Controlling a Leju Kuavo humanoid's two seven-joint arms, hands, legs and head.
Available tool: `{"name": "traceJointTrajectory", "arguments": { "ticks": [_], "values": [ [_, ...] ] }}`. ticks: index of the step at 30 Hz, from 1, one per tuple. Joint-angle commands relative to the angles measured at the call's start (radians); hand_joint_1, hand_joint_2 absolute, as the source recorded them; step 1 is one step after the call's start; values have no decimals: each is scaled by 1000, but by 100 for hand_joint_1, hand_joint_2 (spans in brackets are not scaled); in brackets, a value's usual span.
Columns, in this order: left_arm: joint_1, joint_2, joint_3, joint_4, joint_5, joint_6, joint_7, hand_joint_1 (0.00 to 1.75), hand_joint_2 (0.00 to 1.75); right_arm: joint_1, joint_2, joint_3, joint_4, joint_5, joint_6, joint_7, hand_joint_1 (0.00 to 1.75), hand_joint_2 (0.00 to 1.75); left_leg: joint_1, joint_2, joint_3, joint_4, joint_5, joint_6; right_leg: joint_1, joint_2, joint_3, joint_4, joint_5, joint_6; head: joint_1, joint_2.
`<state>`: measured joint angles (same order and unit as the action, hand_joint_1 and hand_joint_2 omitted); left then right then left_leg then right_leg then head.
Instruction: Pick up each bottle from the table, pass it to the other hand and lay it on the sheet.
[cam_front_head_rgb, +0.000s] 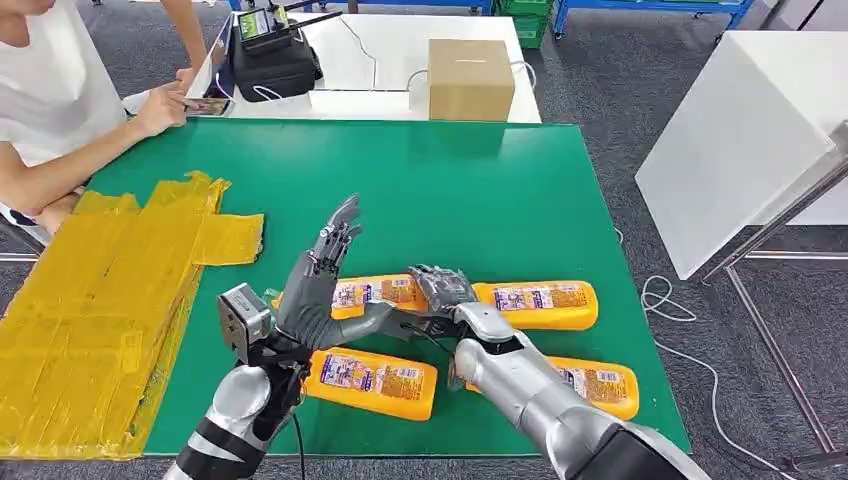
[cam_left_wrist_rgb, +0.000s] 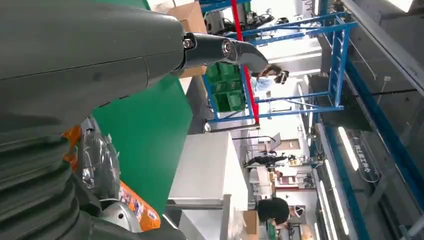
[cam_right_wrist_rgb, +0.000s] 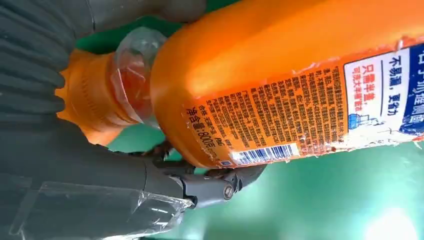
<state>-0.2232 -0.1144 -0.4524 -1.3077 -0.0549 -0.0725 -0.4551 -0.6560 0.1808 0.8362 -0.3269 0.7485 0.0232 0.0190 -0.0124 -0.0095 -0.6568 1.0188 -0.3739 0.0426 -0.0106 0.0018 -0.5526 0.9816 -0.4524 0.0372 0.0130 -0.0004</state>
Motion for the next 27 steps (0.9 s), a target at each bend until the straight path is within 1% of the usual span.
{"name": "traceJointTrajectory", "arguments": {
  "ticks": [1,5,6,8,9,12,15,20,21,22,24,26,27],
  "values": [
    [-24,20,-20,45,3,2,1,0,175,-23,-1,19,39,74,-105,7,0,175,1,0,3,0,-2,-3,0,0,4,-1,-1,-1,0,0],
    [-21,18,-15,43,3,4,1,0,175,-29,6,27,40,104,-116,18,0,175,0,1,2,-1,-1,-2,0,0,2,0,-1,-1,0,0],
    [-20,17,-12,42,3,4,3,0,175,-31,7,32,38,129,-121,25,0,175,1,1,4,-1,-2,-3,1,0,4,-1,-2,-2,0,0],
    [-19,15,-7,43,1,3,9,0,175,-39,11,45,36,179,-116,44,0,175,0,1,2,0,-1,-2,0,0,2,0,-1,-1,0,0],
    [-20,14,-7,44,0,2,11,0,175,-43,12,57,37,199,-112,55,0,175,1,1,4,0,-2,-3,1,1,4,-1,-2,-2,0,0],
    [-21,11,-3,51,-6,1,19,0,175,-56,21,91,42,260,-72,97,0,175,0,1,2,0,-1,-2,0,1,2,0,-1,-1,0,0],
    [-22,10,-3,53,-8,0,21,0,175,-59,23,98,45,269,-58,104,0,175,1,2,4,0,-2,-3,1,1,4,0,-2,-2,0,0],
    [-22,10,-3,53,-8,0,21,0,175,-59,23,98,45,269,-58,104,0,175,0,1,2,0,-1,-2,0,0,2,0,-1,-1,0,0],
    [-25,7,-1,58,-11,0,24,0,175,-63,27,116,47,296,-30,111,0,175,0,1,1,0,-1,-2,0,0,2,0,-1,-1,0,0],
    [-26,7,-1,60,-14,0,25,0,175,-65,30,121,44,310,-23,107,0,175,0,1,3,0,-2,-3,0,0,3,0,-1,-1,0,0],
    [-28,7,-2,63,-16,-1,26,0,175,-66,36,115,32,317,-56,76,0,175,1,2,4,0,-2,-3,1,1,4,0,-2,-2,0,0],
    [-32,11,-7,66,-17,-4,24,0,175,-72,42,119,26,334,-52,23,0,175,1,1,1,0,-1,-2,1,1,2,0,-1,-1,0,0],
    [-35,14,-10,67,-16,-9,21,0,175,-74,44,115,16,329,-56,-19,0,175,0,1,3,0,-2,-3,0,1,3,0,-2,-2,0,0]
  ]
}}
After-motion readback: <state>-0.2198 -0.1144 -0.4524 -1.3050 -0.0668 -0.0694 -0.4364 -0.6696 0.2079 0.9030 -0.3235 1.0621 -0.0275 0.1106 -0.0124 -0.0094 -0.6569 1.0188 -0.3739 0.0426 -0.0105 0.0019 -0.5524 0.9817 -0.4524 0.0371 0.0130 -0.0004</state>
